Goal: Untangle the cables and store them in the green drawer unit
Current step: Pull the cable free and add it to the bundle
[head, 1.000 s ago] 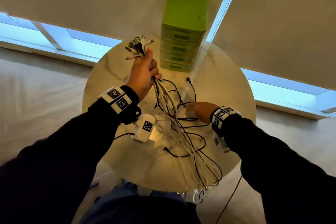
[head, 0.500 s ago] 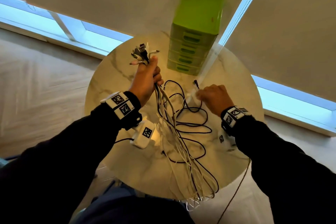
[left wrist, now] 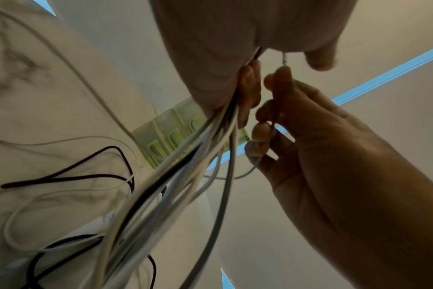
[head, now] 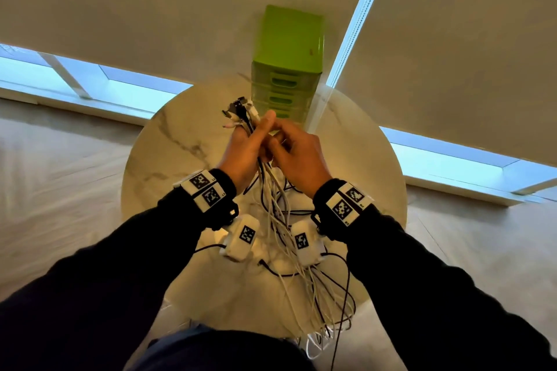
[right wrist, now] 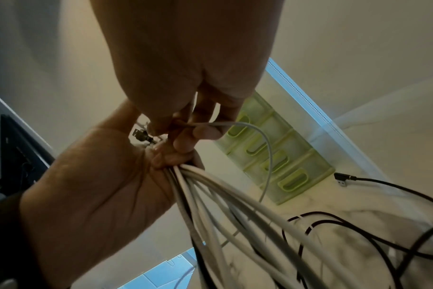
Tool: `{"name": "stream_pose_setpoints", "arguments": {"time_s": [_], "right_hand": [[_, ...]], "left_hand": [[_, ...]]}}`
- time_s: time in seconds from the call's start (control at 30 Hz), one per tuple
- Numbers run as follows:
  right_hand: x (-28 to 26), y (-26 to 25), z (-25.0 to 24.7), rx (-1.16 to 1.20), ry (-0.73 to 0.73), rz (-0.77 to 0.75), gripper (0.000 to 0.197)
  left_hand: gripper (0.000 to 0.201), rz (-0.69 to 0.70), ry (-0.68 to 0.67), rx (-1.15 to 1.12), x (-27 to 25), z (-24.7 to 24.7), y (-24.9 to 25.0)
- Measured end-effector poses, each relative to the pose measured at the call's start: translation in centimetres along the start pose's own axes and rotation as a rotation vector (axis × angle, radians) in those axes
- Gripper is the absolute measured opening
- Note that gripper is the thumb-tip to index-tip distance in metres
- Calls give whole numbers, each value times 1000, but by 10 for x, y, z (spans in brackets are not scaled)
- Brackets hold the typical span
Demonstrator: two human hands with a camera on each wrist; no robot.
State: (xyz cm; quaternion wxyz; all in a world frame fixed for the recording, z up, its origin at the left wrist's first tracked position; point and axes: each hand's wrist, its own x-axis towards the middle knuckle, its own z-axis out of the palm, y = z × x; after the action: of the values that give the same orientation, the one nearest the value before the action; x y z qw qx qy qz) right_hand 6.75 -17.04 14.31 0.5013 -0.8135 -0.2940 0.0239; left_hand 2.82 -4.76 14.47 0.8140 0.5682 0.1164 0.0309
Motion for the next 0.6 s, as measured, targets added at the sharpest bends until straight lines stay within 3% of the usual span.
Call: {"name": "stream_pose_setpoints", "arguments": {"time_s": [0.07, 0.17, 0.23, 0.33, 0.6], "right_hand": [[0, -3, 3, -28, -9, 7, 13], [1, -9, 3, -67, -51, 7, 9], [0, -14, 4, -61, -78, -10, 9], [-3, -17, 6, -81, -119, -4, 15], [-37, 4, 0, -95, -282, 115, 33]], "left_hand": [[60, -25, 37, -24, -2, -3, 0], [44, -30, 86, 27, -4, -7, -1], [49, -30, 89, 29, -6, -7, -2], [56, -42, 141, -70, -6, -9, 7], [34, -14, 222, -139, 9, -24, 29]]}}
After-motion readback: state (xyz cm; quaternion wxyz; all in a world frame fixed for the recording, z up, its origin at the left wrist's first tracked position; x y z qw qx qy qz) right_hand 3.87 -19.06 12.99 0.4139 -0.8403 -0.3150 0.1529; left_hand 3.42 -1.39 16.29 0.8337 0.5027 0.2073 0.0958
